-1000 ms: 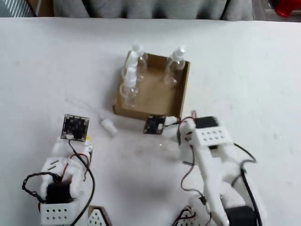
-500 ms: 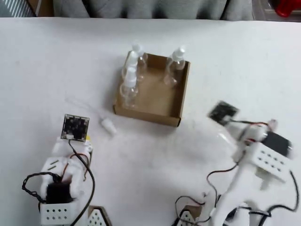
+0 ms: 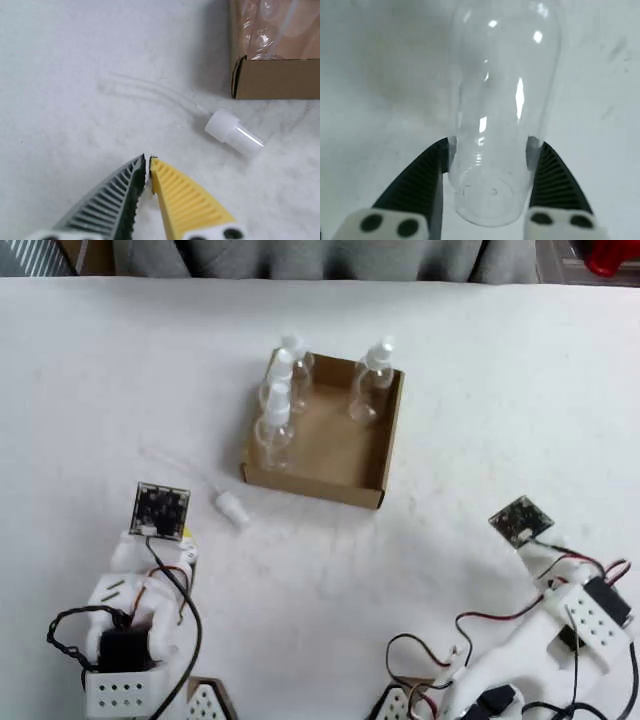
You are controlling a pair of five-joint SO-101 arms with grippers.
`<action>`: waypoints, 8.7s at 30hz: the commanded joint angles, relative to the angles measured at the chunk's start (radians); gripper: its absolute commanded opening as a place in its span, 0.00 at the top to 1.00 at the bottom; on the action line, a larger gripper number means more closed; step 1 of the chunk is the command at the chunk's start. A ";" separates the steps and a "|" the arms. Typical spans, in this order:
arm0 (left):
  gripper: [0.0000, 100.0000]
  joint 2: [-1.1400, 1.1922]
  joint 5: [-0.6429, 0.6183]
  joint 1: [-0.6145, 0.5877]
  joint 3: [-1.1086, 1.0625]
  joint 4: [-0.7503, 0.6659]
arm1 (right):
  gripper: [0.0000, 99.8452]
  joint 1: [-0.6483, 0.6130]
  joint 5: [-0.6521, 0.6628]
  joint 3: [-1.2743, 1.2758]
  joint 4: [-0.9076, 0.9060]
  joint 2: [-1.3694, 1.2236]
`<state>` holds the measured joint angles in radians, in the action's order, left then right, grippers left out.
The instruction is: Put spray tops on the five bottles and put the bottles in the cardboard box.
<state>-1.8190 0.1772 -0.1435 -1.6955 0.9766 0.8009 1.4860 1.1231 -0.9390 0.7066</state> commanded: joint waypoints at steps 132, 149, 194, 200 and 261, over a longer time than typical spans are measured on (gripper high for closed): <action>0.75 0.895 1.573 0.246 0.620 -0.006 | 0.98 0.084 -0.798 0.098 -0.225 0.031; 0.75 1.581 1.565 0.226 0.987 -0.118 | 0.98 0.030 -0.798 0.098 -0.223 0.033; 0.96 1.425 1.076 0.185 1.180 0.511 | 0.98 0.027 -0.798 0.100 -0.211 0.024; 0.96 1.345 0.632 0.183 1.186 0.493 | 0.98 0.027 -0.798 0.107 -0.209 0.030; 0.71 1.730 -0.322 -0.019 1.083 -0.020 | 0.98 0.039 -0.753 0.112 -0.214 0.024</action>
<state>-0.1281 -0.1389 -0.1312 -0.7165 0.9275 0.8393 0.7020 1.2382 -1.1569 0.7250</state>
